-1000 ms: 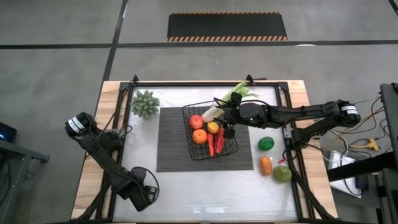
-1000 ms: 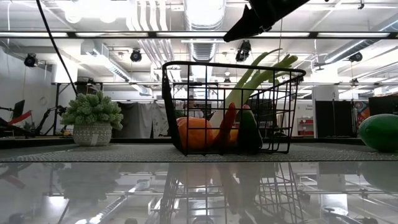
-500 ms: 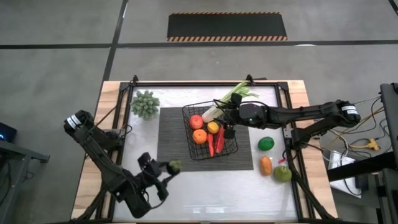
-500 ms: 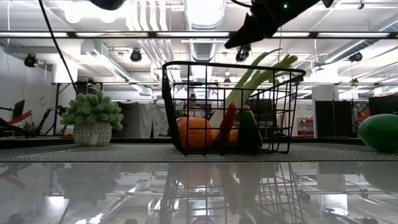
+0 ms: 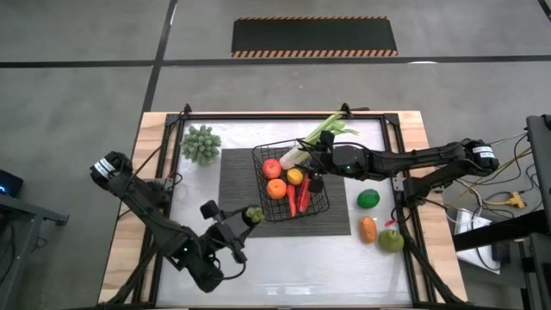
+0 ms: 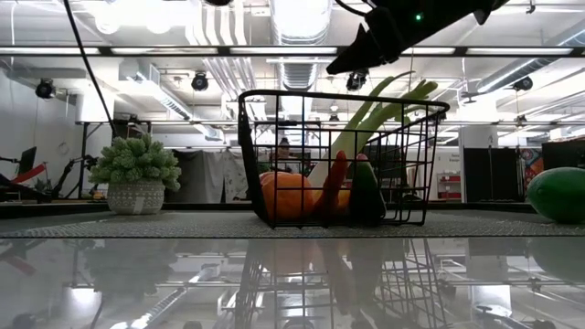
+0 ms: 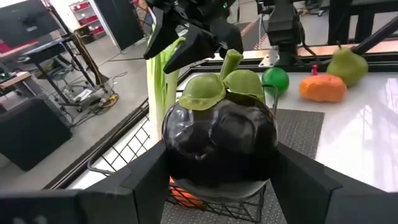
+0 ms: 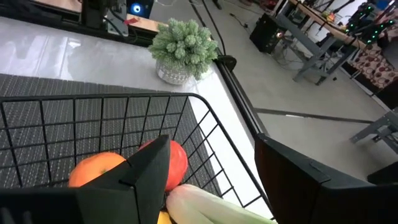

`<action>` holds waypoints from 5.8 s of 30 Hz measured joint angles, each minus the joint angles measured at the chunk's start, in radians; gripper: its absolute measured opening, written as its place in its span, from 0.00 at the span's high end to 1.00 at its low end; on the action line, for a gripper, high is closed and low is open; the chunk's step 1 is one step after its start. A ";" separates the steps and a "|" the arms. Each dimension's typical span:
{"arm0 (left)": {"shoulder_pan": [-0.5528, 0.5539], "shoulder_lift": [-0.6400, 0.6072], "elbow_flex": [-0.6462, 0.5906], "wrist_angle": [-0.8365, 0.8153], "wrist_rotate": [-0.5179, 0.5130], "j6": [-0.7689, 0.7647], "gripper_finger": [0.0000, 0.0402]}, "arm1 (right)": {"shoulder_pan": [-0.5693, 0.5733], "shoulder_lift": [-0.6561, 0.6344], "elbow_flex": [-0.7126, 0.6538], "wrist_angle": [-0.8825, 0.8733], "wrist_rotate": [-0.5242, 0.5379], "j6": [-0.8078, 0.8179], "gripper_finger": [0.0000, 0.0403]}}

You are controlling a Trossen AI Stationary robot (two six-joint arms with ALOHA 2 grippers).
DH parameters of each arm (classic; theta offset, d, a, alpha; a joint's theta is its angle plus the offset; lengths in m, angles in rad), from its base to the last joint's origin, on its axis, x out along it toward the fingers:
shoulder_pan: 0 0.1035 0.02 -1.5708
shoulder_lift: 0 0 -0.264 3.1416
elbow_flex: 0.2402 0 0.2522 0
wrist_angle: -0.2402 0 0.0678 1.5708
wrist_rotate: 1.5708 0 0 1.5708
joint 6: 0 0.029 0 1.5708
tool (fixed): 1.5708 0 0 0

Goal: Build produce basket
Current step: Put the mangosteen into the wire basket, then put the lime into the wire basket

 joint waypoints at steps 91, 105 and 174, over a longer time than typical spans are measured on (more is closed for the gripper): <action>0.348 0.016 -0.079 0.648 0.193 0.719 0.36 | 0.020 0.147 0.005 0.419 -0.568 0.064 0.36; 0.349 0.014 -0.079 0.601 0.204 0.694 0.20 | 0.020 0.143 0.005 0.386 -0.570 0.099 0.41; 0.487 -0.210 -0.332 0.100 0.566 0.504 0.56 | 0.023 -0.103 0.274 -0.806 -0.293 0.465 0.36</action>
